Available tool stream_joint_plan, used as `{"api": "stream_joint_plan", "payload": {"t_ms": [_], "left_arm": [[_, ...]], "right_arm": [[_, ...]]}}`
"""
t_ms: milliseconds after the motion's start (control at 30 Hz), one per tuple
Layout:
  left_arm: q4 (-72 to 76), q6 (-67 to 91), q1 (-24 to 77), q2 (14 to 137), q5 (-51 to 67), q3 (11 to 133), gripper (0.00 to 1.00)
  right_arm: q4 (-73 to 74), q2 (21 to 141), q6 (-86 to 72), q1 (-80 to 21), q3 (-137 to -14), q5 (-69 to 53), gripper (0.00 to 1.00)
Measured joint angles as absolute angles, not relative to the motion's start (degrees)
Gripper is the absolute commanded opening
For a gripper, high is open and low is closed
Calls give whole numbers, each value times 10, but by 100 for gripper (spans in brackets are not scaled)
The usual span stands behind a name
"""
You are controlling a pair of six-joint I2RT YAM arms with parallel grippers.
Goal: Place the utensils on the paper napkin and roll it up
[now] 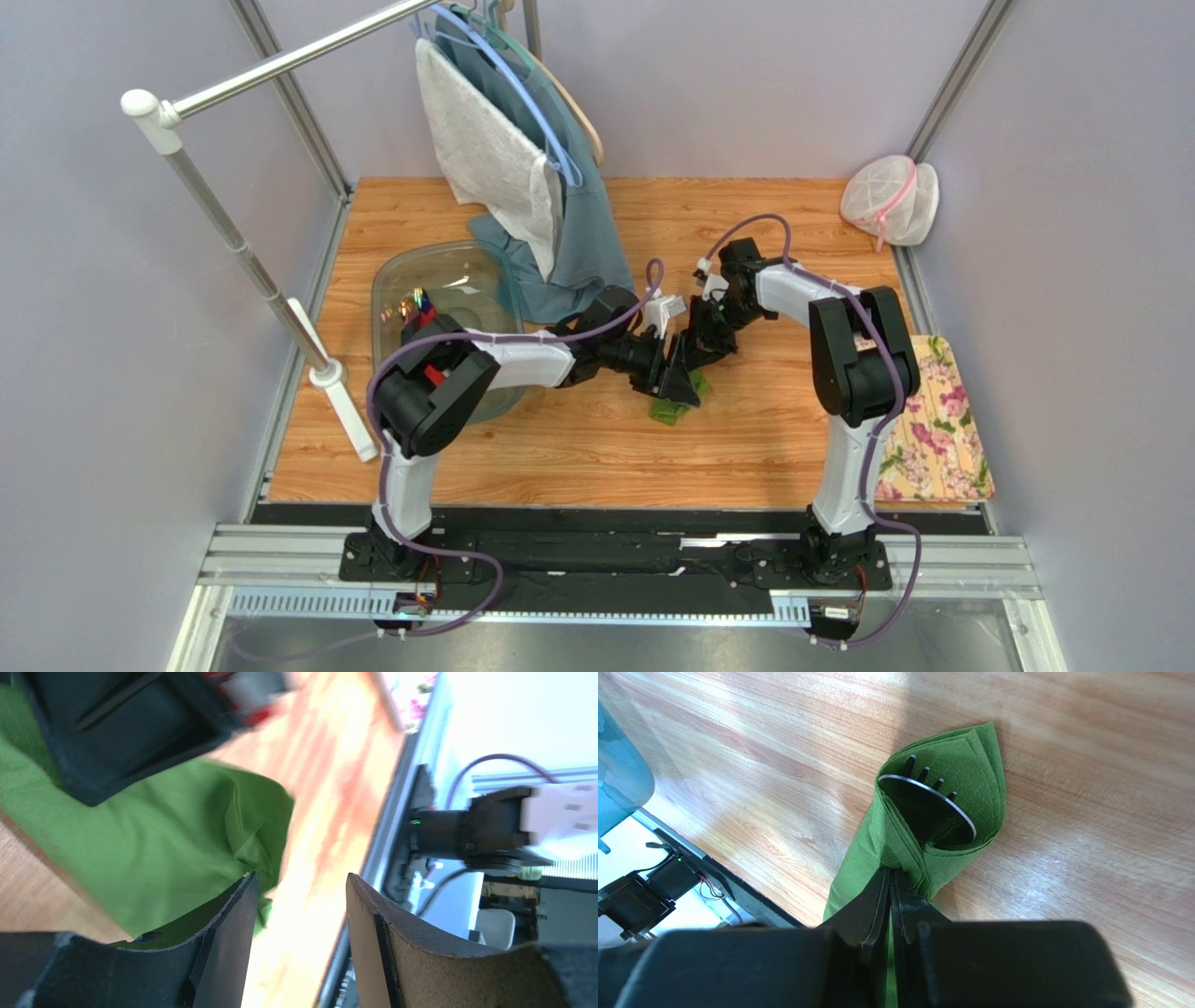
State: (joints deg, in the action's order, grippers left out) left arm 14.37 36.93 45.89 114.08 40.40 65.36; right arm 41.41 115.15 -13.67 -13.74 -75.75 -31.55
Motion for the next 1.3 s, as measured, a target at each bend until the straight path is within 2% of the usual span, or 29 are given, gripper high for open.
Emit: {"api": "stream_joint_plan", "payload": {"t_ms": [100,200,233,333,600,900,1100,1300], "left_arm": [[143,376,451,1103,405,643,53],[148,392,437,1084,409,634,42],[149,398,430,1083,410,631,34],[145,408,417,1089,415,621,26],[124,402,418,1147,429,620,13],[111,396,412,1187,443,625,4],[111,402,408,1195,456,630,3],[112,406,408,1198,461,632,2]], "right_arm": [[413,1152,-136,-137,-757,-316,7],[413,1152,-136,-137,-757,-316,7],[413,1152,-136,-137,-757,-316,7],[413,1152,-135,-137,-757,-316,7],[413,1152,-134,-137,-757,-316,6],[415,1152,-131,-137,-759,-317,9],[422,1148,-128,-130,-766,-337,18],[419,1094,-136,-111,-767,-396,18]]}}
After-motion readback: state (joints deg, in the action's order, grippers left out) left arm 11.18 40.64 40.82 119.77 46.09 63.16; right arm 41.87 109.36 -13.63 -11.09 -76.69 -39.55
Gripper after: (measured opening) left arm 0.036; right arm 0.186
